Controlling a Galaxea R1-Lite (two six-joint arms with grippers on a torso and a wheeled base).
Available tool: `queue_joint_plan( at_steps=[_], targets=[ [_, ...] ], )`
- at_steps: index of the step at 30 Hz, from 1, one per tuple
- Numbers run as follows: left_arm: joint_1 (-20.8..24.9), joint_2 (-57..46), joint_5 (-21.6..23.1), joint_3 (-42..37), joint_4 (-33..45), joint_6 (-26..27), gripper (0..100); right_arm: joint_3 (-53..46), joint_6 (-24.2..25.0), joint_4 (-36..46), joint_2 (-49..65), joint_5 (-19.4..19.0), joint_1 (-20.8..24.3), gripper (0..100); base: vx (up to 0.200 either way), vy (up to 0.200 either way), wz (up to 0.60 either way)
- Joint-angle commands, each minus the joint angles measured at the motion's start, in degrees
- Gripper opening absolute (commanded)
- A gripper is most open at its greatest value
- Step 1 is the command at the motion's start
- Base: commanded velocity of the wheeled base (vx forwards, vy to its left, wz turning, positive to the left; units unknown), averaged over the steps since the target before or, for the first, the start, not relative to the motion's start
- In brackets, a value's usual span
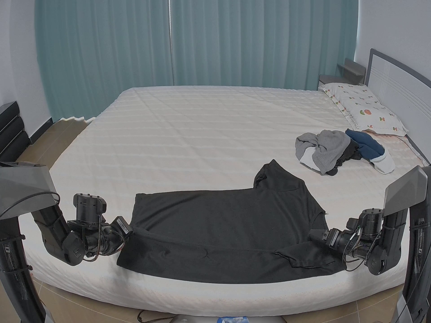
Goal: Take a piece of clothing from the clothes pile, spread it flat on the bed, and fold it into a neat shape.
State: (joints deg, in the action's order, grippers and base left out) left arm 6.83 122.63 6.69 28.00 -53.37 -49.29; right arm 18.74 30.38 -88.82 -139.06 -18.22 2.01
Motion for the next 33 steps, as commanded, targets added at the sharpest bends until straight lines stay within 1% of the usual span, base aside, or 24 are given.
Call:
queue_joint_plan(
  at_steps=[1, 12, 23, 26, 28, 33],
  targets=[
    [0.0, 0.1, 0.0, 0.0, 0.0, 0.0, 0, -0.6, -0.3, 0.0, -0.2, -0.1, -0.4, 0, 0.0, 0.0, 0.0],
    [-0.5, 0.0, 0.0, -0.1, 0.0, 0.0, 0, -4.3, -2.2, -1.0, 0.6, -0.4, -3.0, 0, 0.0, 0.0, 0.0],
    [-0.6, -2.7, -0.5, -1.2, 0.4, 0.6, 0, -5.8, -1.1, -1.0, 6.6, -0.7, -3.7, 0, 0.0, 0.0, 0.0],
    [-0.9, -2.8, -0.5, -1.5, 0.5, 1.0, 0, -5.7, 0.0, -1.0, 8.0, -0.7, -3.7, 0, 0.0, 0.0, 0.0],
    [-1.5, -2.7, -0.7, -1.5, 0.6, 2.4, 0, -5.4, 1.8, -1.0, 9.2, -0.7, -3.6, 0, 0.0, 0.0, 0.0],
    [-1.8, -2.0, -1.7, -1.6, 0.5, 3.0, 0, -5.3, 2.0, -1.0, 8.6, -0.6, -3.5, 0, 0.0, 0.0, 0.0]
  ],
)
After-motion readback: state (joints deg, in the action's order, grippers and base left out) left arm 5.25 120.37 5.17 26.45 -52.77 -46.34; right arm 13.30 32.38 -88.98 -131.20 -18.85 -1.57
